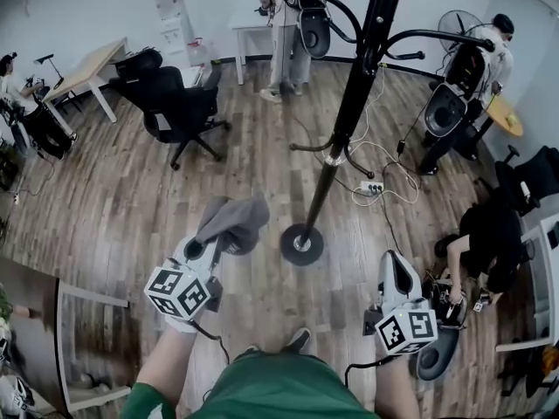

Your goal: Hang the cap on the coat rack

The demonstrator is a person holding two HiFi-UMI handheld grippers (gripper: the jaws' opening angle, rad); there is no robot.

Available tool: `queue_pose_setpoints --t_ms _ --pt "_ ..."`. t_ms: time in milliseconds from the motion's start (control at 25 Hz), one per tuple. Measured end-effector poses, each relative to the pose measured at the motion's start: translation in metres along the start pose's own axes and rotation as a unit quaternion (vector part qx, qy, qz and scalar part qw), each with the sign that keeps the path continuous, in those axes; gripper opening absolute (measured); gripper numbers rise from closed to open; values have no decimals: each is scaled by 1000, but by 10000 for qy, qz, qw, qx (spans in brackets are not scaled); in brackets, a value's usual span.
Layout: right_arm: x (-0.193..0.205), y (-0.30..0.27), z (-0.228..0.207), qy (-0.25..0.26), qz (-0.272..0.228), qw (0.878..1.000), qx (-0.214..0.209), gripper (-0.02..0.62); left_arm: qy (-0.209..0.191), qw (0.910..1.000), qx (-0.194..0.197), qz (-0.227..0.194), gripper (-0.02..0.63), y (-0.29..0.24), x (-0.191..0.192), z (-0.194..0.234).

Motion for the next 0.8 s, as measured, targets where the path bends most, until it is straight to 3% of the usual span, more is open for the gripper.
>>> queue_pose_setpoints --t_ms 400,800 --pt "8 -11 -36 -227 189 9992 -262 4 -441 9980 -403 196 32 -47 0 3" --pt "10 -19 -58 -242 168 9991 289 3 -336 9986 -218 359 32 -105 16 24"
Point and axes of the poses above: the fingertips, and each gripper's own axes: y backward along the fingers, z to its left, x out of its underside, the point moved 3 cm from there along y, backward along the fingers, and after that the axes turned 2 degrees about -z, right-handed, at the moved point
